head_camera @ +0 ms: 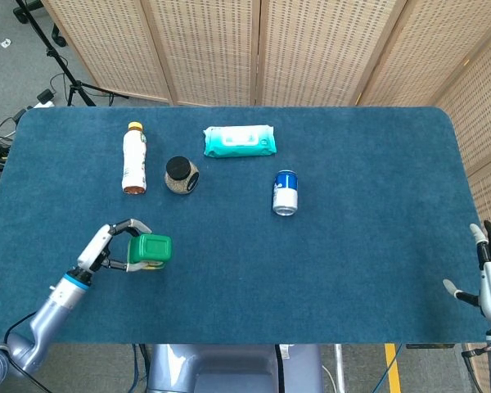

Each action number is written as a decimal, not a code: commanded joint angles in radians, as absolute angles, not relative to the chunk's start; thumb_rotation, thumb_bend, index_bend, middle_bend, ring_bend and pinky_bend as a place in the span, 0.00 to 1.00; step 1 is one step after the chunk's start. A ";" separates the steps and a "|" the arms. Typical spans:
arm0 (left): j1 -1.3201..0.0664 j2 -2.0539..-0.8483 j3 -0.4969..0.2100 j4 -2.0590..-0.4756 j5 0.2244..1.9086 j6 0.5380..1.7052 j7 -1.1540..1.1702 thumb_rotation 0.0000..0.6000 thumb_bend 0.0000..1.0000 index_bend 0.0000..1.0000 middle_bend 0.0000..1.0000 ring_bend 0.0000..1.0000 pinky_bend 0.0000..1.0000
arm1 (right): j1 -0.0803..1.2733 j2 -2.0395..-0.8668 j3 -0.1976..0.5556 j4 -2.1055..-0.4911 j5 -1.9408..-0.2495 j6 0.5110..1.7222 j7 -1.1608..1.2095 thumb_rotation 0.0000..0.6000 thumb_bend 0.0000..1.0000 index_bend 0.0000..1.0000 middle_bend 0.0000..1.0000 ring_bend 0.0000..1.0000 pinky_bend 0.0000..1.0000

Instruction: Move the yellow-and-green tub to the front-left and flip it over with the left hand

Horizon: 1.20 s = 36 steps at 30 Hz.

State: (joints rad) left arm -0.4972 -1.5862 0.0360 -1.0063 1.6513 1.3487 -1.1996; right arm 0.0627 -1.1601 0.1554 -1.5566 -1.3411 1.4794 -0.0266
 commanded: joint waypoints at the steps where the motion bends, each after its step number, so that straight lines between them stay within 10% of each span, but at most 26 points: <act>1: -0.481 -1.668 0.066 -0.885 1.683 1.370 -1.311 1.00 0.31 0.69 0.49 0.36 0.48 | 0.063 -1.161 0.156 -1.555 -1.339 1.479 -0.027 1.00 0.00 0.07 0.00 0.00 0.00; 16: -0.484 -1.775 0.088 -0.695 1.660 1.293 -1.355 1.00 0.32 0.69 0.48 0.35 0.48 | 0.065 -1.162 0.163 -1.552 -1.326 1.475 -0.026 1.00 0.00 0.07 0.00 0.00 0.00; 22: -0.478 -1.771 0.104 -0.690 1.678 1.317 -1.310 1.00 0.14 0.19 0.00 0.00 0.01 | 0.064 -1.163 0.163 -1.551 -1.326 1.475 -0.023 1.00 0.00 0.07 0.00 0.00 0.00; 36: -0.435 -1.664 0.097 -0.845 1.725 1.541 -1.197 1.00 0.11 0.10 0.00 0.00 0.00 | 0.057 -1.154 0.167 -1.560 -1.329 1.490 -0.008 1.00 0.00 0.05 0.00 0.00 0.00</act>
